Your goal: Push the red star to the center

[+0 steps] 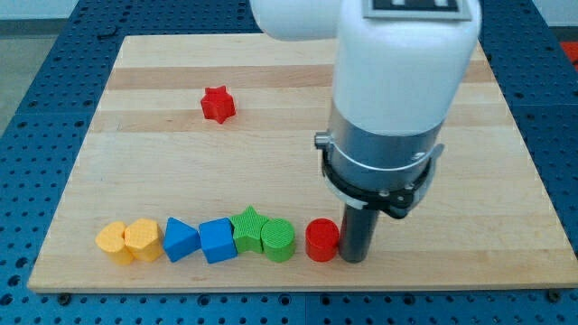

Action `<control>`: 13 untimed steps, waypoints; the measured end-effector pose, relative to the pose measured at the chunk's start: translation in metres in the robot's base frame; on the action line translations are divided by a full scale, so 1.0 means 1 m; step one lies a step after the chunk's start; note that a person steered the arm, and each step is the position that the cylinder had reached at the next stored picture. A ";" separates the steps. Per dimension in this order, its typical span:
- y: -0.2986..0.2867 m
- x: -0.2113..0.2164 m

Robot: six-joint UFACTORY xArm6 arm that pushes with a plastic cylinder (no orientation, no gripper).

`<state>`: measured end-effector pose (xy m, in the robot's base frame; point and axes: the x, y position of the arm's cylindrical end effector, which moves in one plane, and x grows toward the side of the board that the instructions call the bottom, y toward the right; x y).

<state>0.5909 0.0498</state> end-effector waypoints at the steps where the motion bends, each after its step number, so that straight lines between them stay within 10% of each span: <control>1: -0.007 0.000; 5: 0.066 -0.137; 8: -0.039 -0.287; 11: -0.233 -0.277; 13: -0.213 -0.234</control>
<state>0.3570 -0.1630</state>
